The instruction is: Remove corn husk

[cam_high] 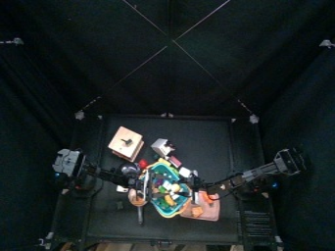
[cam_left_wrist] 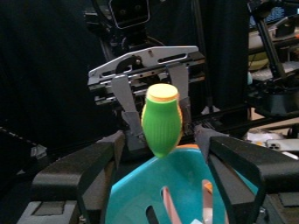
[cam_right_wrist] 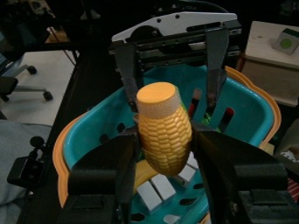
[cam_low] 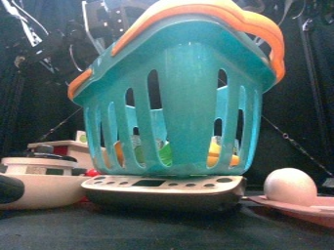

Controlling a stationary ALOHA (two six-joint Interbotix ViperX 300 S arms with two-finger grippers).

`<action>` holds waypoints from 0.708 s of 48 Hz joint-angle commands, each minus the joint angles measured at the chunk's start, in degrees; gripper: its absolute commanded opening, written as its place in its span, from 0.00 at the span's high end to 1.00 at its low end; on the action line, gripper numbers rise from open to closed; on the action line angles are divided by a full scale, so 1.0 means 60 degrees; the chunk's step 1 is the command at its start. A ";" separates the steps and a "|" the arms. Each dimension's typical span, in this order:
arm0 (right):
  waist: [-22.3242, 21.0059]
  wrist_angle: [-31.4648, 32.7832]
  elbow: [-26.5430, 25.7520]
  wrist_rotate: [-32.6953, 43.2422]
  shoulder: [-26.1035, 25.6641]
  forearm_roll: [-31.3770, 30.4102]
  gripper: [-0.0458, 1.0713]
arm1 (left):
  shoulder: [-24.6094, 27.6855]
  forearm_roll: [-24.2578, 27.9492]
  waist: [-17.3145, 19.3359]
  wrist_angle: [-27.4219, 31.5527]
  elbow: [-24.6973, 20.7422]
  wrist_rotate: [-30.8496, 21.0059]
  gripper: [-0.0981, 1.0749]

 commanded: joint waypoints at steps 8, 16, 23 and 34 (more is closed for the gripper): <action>0.0029 -0.0044 -0.0293 -0.0015 -0.0117 -0.0029 0.45 | 0.0117 0.0088 0.0029 -0.0073 -0.0322 -0.0015 0.08; 0.0044 -0.0059 -0.0293 -0.0015 -0.0117 -0.0044 0.45 | 0.0220 0.0410 0.0044 -0.0073 -0.0396 -0.0015 0.08; 0.0073 -0.0059 -0.0308 -0.0015 -0.0059 -0.0044 0.45 | 0.0234 0.0542 0.0044 -0.0073 -0.0439 -0.0015 0.09; 0.0073 -0.0059 -0.0308 -0.0015 -0.0059 -0.0044 0.45 | 0.0234 0.0542 0.0059 -0.0073 -0.0439 -0.0015 0.11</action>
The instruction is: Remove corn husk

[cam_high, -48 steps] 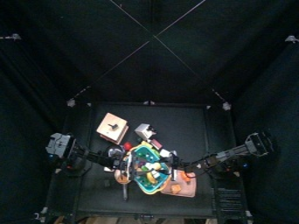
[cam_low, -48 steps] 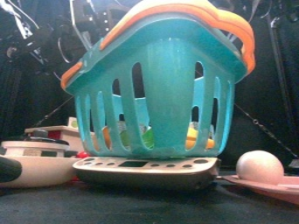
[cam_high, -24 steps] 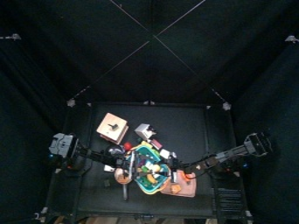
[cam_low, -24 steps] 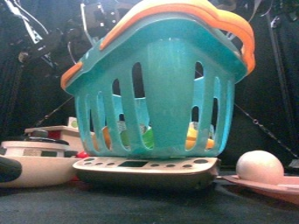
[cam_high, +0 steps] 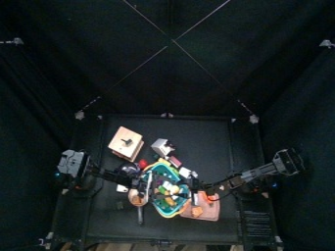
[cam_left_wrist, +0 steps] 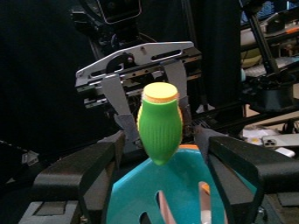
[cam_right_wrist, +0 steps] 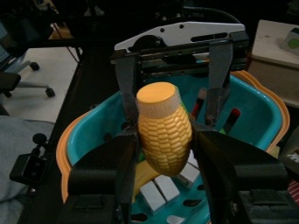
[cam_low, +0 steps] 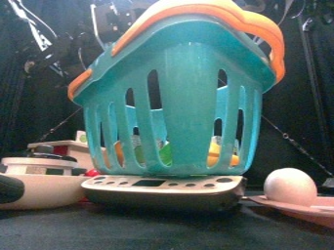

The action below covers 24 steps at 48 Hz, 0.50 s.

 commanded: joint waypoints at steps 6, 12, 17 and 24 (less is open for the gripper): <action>0.0015 0.0015 -0.0249 -0.0029 -0.0146 -0.0044 0.45 | -0.0088 0.0015 0.0044 -0.0073 -0.0190 0.0000 0.16; 0.0015 0.0015 -0.0264 -0.0029 -0.0146 -0.0044 0.45 | -0.0088 0.0059 0.0029 -0.0073 -0.0190 0.0015 0.25; 0.0015 0.0015 -0.0249 -0.0029 -0.0146 -0.0044 0.45 | -0.0088 0.0176 0.0044 -0.0073 -0.0190 0.0059 0.31; 0.0015 0.0000 -0.0264 -0.0029 -0.0146 -0.0044 0.45 | -0.0161 0.0234 0.0088 -0.0073 -0.0117 0.0073 0.35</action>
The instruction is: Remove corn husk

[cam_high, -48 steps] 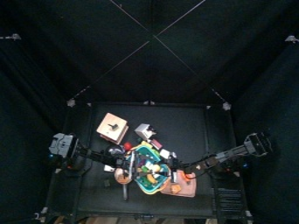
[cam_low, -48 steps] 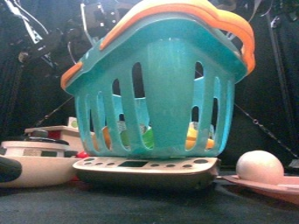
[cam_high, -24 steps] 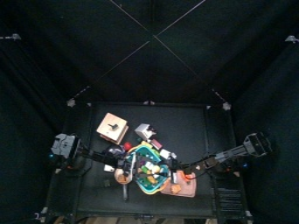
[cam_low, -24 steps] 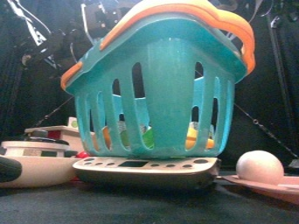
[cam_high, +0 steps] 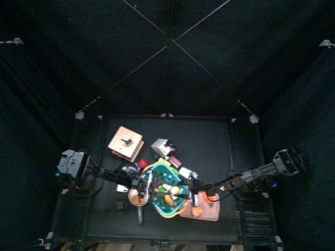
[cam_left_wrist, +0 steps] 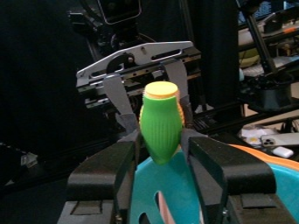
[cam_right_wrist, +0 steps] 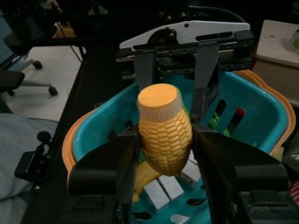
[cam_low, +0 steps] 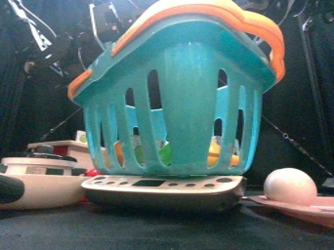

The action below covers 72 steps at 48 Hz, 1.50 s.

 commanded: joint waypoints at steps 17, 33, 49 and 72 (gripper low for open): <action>0.0000 -0.0015 -0.0234 -0.0015 -0.0132 -0.0044 0.45 | -0.0454 -0.0293 0.0190 -0.0073 0.0176 0.0029 0.35; 0.0103 -0.0044 -0.0176 -0.0015 -0.0132 -0.0015 0.45 | -0.0688 -0.0425 0.0293 -0.0088 0.0337 0.0029 0.35; 0.0249 -0.0044 -0.0103 -0.0015 -0.0132 0.0059 0.45 | -0.1025 -0.0425 0.0352 -0.0088 0.0630 0.0029 0.35; 0.0249 -0.0044 -0.0103 -0.0029 -0.0132 0.0088 0.45 | -0.1157 -0.0425 0.0366 -0.0088 0.0864 0.0029 0.35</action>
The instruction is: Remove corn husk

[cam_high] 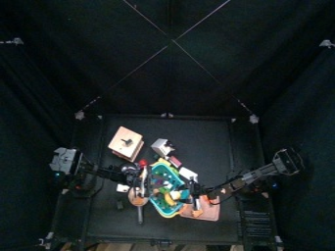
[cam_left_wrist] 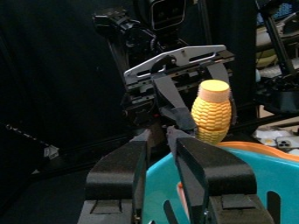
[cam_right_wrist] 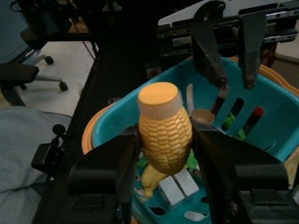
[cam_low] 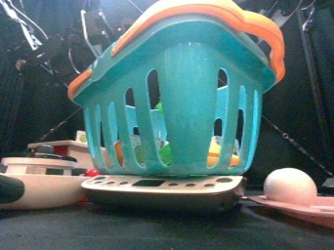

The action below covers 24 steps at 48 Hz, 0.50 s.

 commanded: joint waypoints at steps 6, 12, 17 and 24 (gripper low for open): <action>0.0000 0.0029 -0.0117 -0.0015 -0.0161 -0.0029 0.45 | -0.0220 0.0015 0.0029 -0.0073 -0.0088 -0.0015 0.35; -0.0015 0.0029 -0.0146 -0.0015 -0.0161 -0.0029 0.45 | -0.0205 0.0015 0.0029 -0.0088 -0.0073 -0.0015 0.35; -0.0029 0.0029 -0.0132 -0.0015 -0.0161 -0.0015 0.45 | -0.0220 0.0000 0.0029 -0.0088 -0.0073 -0.0015 0.35; -0.0059 0.0029 -0.0117 -0.0015 -0.0161 0.0015 0.45 | -0.0234 0.0000 0.0029 -0.0088 -0.0073 -0.0059 0.35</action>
